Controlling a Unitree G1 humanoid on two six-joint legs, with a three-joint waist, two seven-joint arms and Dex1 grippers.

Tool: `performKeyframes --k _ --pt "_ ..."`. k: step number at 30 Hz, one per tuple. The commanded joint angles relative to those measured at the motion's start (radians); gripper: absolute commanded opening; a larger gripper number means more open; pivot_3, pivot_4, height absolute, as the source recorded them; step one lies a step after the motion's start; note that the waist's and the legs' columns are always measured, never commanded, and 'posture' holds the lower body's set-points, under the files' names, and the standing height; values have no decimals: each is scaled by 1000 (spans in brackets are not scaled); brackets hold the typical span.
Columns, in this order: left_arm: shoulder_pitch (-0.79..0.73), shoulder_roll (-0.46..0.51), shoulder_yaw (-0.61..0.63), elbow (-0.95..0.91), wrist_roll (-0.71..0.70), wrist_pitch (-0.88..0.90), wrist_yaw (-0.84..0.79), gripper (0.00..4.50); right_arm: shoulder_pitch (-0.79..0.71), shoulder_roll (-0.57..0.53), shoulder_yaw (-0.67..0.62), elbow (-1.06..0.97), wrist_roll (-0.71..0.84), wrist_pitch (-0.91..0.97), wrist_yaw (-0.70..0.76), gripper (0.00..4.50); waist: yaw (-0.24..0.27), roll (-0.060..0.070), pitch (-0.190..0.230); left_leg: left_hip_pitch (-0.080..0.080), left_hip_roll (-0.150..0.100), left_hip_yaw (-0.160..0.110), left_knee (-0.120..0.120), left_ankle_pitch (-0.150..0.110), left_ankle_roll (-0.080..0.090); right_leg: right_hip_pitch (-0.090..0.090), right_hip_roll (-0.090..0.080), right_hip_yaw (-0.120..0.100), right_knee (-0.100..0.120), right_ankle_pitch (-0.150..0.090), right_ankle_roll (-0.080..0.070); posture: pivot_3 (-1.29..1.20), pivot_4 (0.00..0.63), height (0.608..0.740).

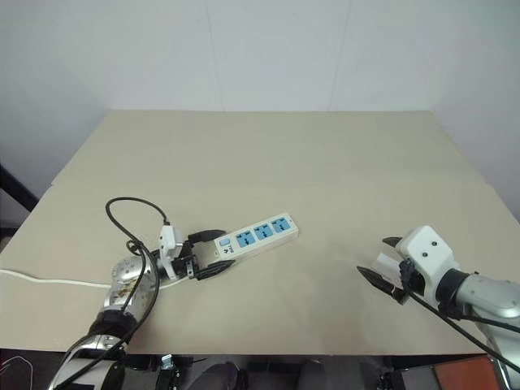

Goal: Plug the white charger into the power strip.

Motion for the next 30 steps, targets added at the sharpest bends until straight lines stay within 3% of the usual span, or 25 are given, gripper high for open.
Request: performKeyframes --k 1,6,11,18,21,25,30 --pt "-27 -6 -25 41 59 -51 50 4484 -20 0 -13 -17 8 3 -11 4500 1 0 -1 0 0 0 0 0 0 0 0 0 0 0 0 0 150 740" --pt "-41 -13 -33 62 61 -63 43 4484 -26 0 -4 -13 3 1 -13 4500 1 1 -2 0 0 0 0 0 0 1 0 0 0 0 0 0 150 740" --pt "-35 -13 -37 67 59 -50 36 3277 -25 -1 -7 -11 0 0 -14 4500 1 1 -3 0 0 0 0 0 0 1 0 0 0 0 0 0 150 740" --pt "-9 -5 -45 -12 24 31 1 3268 -63 -51 8 -10 -22 21 -3 4500 0 2 -4 0 0 0 0 0 0 0 0 0 0 0 0 0 150 740" --pt "7 7 -61 -72 1 88 -51 3268 -140 -175 50 36 -18 97 73 4500 -1 2 -4 0 0 0 0 0 0 0 0 0 0 0 0 0 150 740" --pt "11 25 -83 -134 -19 145 -111 3268 -390 -416 279 207 -42 269 255 4500 -10 2 -4 0 0 1 0 0 1 0 0 0 0 0 0 0 150 740" --pt "-8 33 -97 -150 -15 166 -131 3268 -748 -424 625 401 -217 350 412 4500 -16 2 -4 -3 2 0 0 0 1 -2 1 -2 -2 0 0 0 150 740"
